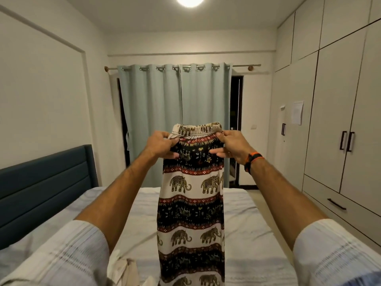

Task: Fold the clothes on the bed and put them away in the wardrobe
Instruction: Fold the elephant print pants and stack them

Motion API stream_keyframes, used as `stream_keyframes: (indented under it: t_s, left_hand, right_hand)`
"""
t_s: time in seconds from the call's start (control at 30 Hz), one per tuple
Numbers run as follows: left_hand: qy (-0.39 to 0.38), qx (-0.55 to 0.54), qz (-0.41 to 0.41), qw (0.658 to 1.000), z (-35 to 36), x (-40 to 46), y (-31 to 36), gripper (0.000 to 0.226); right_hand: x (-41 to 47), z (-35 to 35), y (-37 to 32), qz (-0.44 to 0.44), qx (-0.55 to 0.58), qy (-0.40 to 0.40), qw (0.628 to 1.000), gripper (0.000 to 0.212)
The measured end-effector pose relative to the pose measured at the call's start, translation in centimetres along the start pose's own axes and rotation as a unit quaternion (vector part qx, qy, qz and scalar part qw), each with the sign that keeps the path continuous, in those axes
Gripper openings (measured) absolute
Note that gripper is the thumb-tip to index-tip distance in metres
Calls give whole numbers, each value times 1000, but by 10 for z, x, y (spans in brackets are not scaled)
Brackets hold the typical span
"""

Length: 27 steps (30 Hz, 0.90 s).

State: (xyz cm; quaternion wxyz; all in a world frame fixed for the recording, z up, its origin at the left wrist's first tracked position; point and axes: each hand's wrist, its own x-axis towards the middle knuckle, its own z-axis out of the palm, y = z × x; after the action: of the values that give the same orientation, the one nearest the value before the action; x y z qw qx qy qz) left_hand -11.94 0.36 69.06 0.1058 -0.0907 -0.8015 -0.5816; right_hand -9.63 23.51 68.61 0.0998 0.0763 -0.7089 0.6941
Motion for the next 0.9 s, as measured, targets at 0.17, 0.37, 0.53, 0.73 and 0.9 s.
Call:
stream_keyframes:
  t_s: [0.17,0.37,0.53,0.73,0.9]
  left_hand:
    - [-15,38,-39,998,23,-16,-32,24]
    - [-58,56,-157,984,57,-54,-129,14]
    - [-99,52,-244,963,83,-92,-209,24]
    - [-138,72,-317,935,103,-122,-285,27]
    - [-176,83,-365,910,118,-131,-336,31]
  right_hand:
    - [-14,-10,34,65,-8,-21,998,33]
    - [-48,-18,129,179,-37,-51,982,28]
    - [-77,-15,211,261,-44,-63,962,28]
    - [-103,-12,291,333,-59,-70,938,37]
    - [-114,-9,340,400,-70,-67,912,27]
